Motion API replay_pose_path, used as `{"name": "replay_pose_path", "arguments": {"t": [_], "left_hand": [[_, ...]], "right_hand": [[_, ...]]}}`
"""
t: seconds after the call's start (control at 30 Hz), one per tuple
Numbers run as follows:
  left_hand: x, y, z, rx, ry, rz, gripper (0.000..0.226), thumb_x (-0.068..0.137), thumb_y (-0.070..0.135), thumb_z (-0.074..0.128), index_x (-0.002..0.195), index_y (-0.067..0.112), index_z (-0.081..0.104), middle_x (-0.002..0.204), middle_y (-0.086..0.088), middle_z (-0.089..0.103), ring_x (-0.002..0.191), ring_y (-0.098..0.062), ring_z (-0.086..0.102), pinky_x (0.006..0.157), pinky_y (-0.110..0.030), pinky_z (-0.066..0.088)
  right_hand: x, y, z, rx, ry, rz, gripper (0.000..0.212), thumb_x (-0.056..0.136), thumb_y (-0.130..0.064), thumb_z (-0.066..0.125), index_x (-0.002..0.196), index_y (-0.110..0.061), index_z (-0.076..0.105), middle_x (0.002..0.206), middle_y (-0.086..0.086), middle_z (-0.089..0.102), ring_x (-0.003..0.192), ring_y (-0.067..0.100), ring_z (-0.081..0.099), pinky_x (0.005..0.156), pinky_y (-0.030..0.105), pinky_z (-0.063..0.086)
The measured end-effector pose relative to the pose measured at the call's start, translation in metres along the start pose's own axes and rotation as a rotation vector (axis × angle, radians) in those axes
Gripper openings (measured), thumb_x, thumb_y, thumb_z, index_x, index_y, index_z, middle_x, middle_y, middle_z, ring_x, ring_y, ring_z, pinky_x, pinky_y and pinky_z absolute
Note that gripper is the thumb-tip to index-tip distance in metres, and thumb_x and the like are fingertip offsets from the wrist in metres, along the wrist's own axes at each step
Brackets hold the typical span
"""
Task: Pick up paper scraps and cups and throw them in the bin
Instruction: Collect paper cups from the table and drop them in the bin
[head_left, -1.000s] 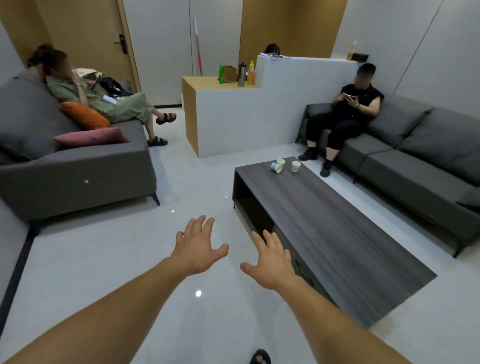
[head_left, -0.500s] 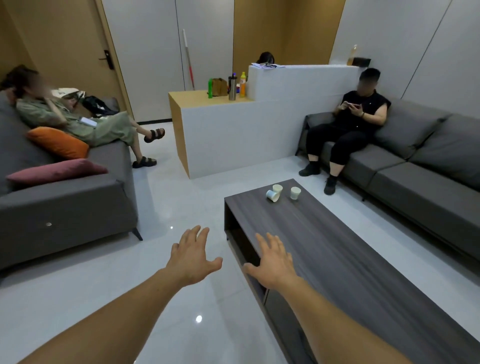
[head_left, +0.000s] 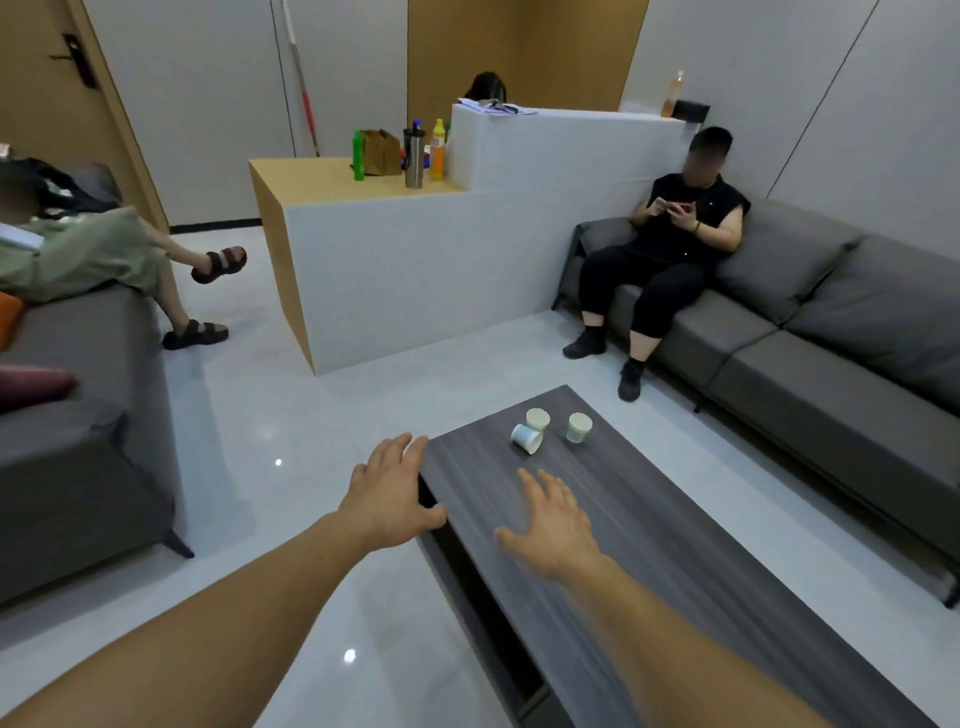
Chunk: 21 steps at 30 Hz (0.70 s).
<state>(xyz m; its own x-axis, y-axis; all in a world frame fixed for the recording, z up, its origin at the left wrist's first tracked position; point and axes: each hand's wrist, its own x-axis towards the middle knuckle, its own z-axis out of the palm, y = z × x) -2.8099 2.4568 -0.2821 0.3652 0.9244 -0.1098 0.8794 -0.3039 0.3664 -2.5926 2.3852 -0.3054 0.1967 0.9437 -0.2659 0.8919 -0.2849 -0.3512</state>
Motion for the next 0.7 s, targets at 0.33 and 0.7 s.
{"name": "replay_pose_path", "arguments": {"t": [0.33, 0.7], "left_hand": [[0.195, 0.004, 0.005, 0.075, -0.134, 0.094, 0.095, 0.076, 0.053, 0.061, 0.151, 0.022, 0.012, 0.158, -0.002, 0.013, 0.146, -0.022, 0.008, 0.114, -0.042, 0.019], [0.424, 0.022, 0.092, 0.152, -0.364, 0.2, 0.096, 0.077, 0.053, 0.061, 0.152, 0.021, 0.01, 0.157, -0.003, 0.015, 0.145, -0.021, 0.01, 0.115, -0.042, 0.019]], "right_hand": [[0.182, 0.032, -0.005, 0.079, -0.081, 0.151, 0.093, 0.085, -0.059, 0.056, 0.156, -0.03, 0.003, 0.163, 0.002, 0.004, 0.15, 0.024, 0.004, 0.117, 0.049, 0.021], [0.408, 0.128, 0.025, 0.254, -0.121, 0.327, 0.093, 0.084, -0.048, 0.065, 0.155, -0.021, 0.011, 0.154, 0.01, 0.027, 0.141, 0.029, 0.027, 0.112, 0.042, 0.031]]}}
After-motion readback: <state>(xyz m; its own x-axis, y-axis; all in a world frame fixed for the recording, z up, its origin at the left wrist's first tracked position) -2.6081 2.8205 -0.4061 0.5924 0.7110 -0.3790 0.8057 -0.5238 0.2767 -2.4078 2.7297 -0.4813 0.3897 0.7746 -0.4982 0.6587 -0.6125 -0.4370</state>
